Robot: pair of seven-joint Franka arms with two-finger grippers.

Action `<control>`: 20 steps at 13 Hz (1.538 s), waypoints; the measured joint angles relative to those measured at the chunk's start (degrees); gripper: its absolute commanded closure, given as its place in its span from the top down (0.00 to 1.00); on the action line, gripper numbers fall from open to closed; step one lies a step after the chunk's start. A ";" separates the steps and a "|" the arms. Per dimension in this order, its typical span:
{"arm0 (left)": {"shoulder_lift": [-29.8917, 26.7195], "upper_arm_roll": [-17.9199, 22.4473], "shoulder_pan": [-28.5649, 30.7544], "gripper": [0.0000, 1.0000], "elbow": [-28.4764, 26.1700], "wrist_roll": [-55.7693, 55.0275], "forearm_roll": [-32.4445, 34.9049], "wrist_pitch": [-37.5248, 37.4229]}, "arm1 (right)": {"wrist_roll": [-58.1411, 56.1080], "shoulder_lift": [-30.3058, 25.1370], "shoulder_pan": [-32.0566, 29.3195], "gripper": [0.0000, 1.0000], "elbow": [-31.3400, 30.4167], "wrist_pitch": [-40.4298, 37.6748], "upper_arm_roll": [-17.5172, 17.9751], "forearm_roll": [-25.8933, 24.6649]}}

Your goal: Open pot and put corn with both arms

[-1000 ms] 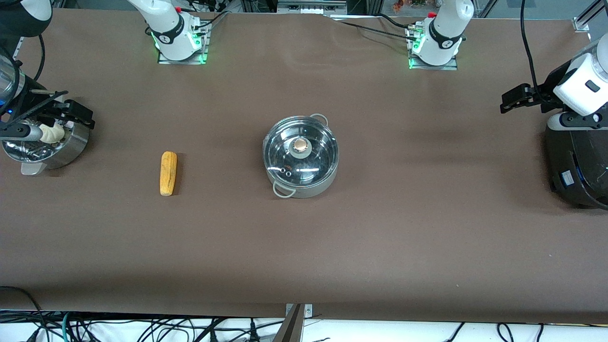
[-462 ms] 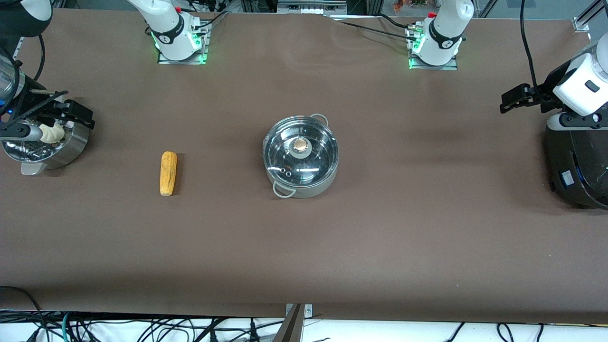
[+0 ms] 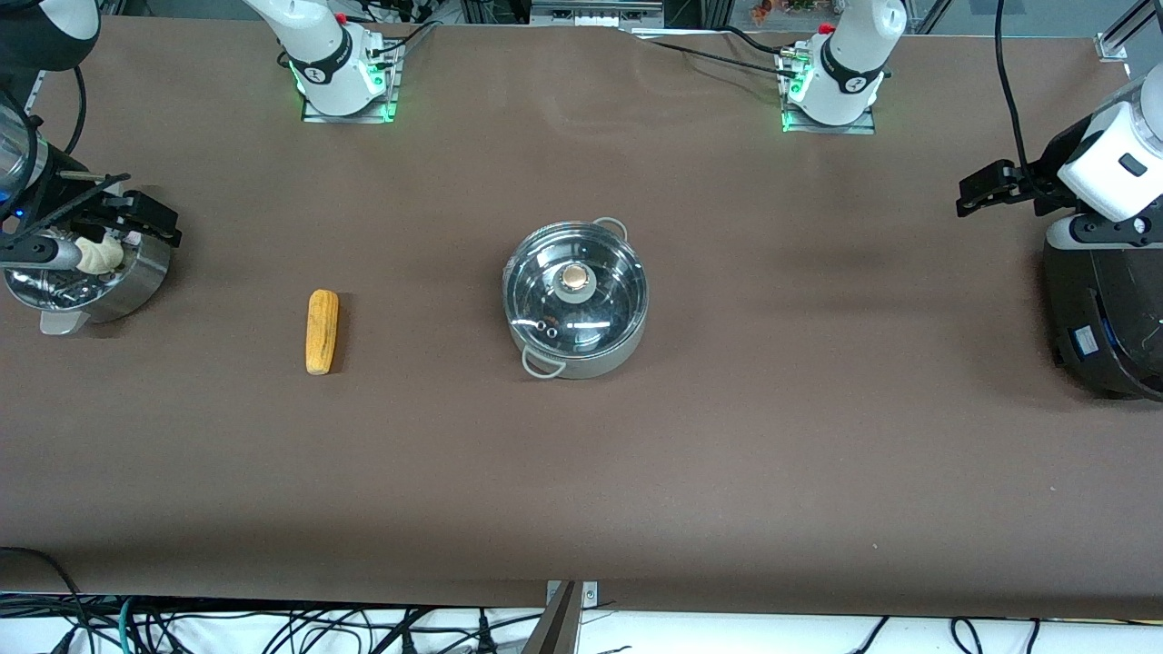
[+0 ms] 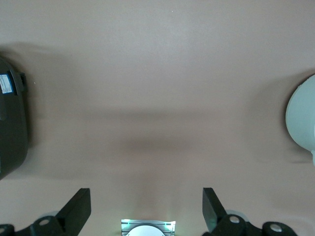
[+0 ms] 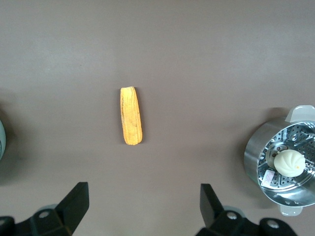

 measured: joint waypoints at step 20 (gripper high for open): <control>0.62 -4.67 -0.82 1.00 -0.05 -10.48 -3.15 0.12 | 0.01 0.04 0.25 1.00 0.00 -0.04 0.00 0.00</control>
